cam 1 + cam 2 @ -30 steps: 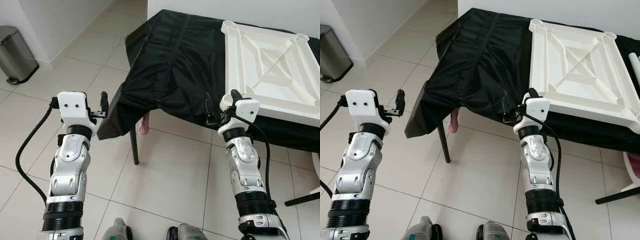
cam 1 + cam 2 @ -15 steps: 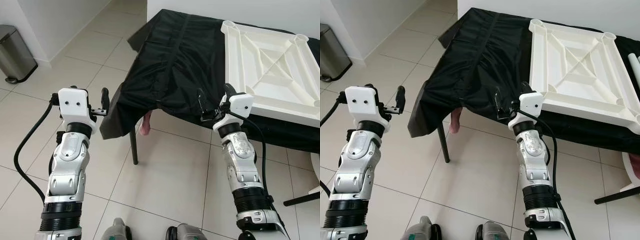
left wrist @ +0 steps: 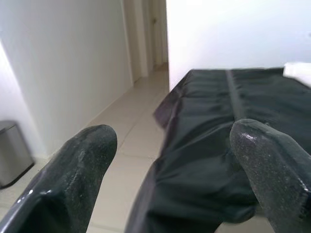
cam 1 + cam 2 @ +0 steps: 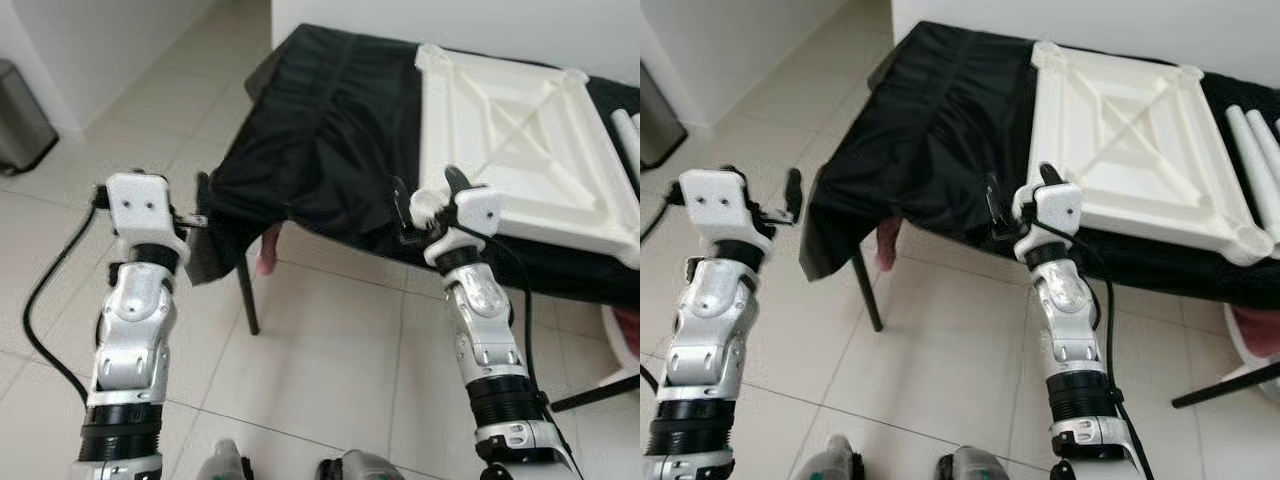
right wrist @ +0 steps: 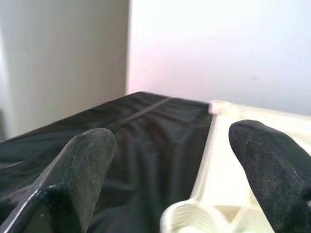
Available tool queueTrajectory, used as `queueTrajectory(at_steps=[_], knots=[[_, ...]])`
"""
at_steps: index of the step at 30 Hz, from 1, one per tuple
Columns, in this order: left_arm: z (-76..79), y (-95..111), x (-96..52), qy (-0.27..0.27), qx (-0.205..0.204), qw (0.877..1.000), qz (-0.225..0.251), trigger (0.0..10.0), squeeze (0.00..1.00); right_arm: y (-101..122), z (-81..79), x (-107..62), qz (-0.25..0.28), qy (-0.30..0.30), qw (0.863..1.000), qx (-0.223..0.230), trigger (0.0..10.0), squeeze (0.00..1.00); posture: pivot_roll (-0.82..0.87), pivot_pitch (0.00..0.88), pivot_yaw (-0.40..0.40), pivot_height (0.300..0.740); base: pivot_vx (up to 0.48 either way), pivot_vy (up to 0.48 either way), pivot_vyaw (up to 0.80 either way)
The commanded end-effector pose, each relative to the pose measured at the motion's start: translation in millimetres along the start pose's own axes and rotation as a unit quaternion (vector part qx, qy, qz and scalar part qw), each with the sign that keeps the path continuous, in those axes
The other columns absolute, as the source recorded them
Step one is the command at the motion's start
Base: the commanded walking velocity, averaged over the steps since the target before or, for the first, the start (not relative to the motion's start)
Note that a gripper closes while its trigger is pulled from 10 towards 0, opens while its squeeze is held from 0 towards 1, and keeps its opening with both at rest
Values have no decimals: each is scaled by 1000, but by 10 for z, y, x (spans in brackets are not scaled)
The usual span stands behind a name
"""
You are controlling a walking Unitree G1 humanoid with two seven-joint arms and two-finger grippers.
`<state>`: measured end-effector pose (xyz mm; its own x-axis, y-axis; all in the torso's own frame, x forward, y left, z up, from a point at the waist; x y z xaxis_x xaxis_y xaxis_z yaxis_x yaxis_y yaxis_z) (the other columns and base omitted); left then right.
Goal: Building children table
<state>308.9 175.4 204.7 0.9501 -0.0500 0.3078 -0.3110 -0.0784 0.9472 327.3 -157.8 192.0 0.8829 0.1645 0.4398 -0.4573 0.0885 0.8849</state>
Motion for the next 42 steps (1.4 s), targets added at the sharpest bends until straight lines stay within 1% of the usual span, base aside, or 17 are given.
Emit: queueTrajectory(at_steps=[1,8,37,42], knots=[[-42,-10,-5,6,1,1000,-5,10000,0,20,-29,14,4,2,1000,5,10000,0,43,56,-29,740,0,-375,0],[-41,9,28,4,0,1000,-1,10000,0,37,-29,26,7,3,1000,-1,10000,0,38,58,-28,740,0,-374,0],[-12,44,83,-3,-3,1000,6,10000,0,68,6,20,10,1,1000,-13,10000,0,28,68,-29,740,0,-372,0],[-3,60,93,-3,-3,1000,12,10000,0,73,6,29,9,0,1000,-12,10000,0,28,68,-28,740,0,-171,-170]])
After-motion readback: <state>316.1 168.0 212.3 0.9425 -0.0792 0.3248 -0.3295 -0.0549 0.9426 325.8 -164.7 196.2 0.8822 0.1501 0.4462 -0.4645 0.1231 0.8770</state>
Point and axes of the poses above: a point about 5 cm out from each wrist's last joint towards the gripper, its own x axis pointing out of the wrist towards the gripper, its own y axis along the axis of the wrist's last joint, z = x × y, the point moved 1 cm from there along x, pointing out of the wrist towards the gripper, and after that the axes turned 2 degrees about -x, right-handed, at the moved point
